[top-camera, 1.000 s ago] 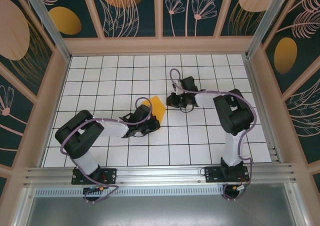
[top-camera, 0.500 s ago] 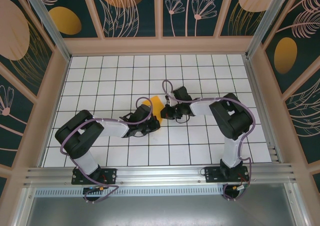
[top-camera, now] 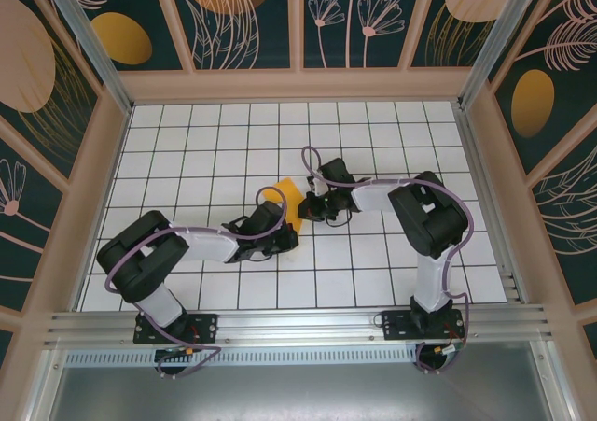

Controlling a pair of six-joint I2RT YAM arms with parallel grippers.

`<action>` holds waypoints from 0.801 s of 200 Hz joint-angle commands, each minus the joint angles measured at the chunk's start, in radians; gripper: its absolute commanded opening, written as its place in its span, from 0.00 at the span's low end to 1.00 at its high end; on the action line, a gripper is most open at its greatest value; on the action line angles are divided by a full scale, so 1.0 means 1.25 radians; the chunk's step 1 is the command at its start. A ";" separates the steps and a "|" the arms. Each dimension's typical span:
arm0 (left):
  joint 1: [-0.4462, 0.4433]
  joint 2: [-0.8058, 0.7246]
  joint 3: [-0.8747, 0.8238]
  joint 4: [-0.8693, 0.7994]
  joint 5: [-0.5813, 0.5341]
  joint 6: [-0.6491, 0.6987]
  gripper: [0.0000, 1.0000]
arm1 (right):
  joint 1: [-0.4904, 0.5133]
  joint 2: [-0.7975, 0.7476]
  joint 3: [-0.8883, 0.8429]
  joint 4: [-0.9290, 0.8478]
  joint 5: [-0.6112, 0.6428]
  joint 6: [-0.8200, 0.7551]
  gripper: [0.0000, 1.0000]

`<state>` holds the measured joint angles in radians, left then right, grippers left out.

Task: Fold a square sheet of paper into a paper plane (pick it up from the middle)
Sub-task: Third fold the triangle at the center of the table.

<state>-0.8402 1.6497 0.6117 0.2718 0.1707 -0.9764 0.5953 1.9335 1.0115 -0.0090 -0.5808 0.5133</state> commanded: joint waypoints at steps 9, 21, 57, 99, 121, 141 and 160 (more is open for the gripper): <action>-0.026 -0.005 0.001 -0.114 0.007 0.028 0.00 | -0.007 0.034 -0.007 -0.041 0.088 0.013 0.05; -0.026 -0.021 0.020 -0.132 -0.015 0.037 0.00 | -0.006 0.018 -0.016 -0.044 0.088 0.022 0.05; -0.025 -0.093 0.049 -0.147 -0.099 0.042 0.00 | -0.004 -0.050 -0.079 -0.050 0.084 0.092 0.05; -0.024 -0.110 0.057 -0.103 -0.141 0.029 0.01 | -0.013 -0.189 -0.138 0.022 0.074 0.177 0.13; -0.025 -0.084 0.092 -0.090 -0.158 0.033 0.01 | -0.034 -0.257 -0.160 0.041 0.104 0.195 0.30; -0.025 -0.062 0.115 -0.063 -0.168 0.031 0.00 | -0.073 -0.296 -0.194 0.051 0.115 0.199 0.41; -0.024 -0.032 0.138 -0.064 -0.177 0.028 0.00 | -0.105 -0.306 -0.215 0.055 0.107 0.183 0.45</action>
<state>-0.8696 1.5658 0.7383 0.1581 -0.0120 -0.9463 0.5125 1.5707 0.7879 0.0452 -0.4698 0.7391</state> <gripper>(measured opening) 0.065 0.436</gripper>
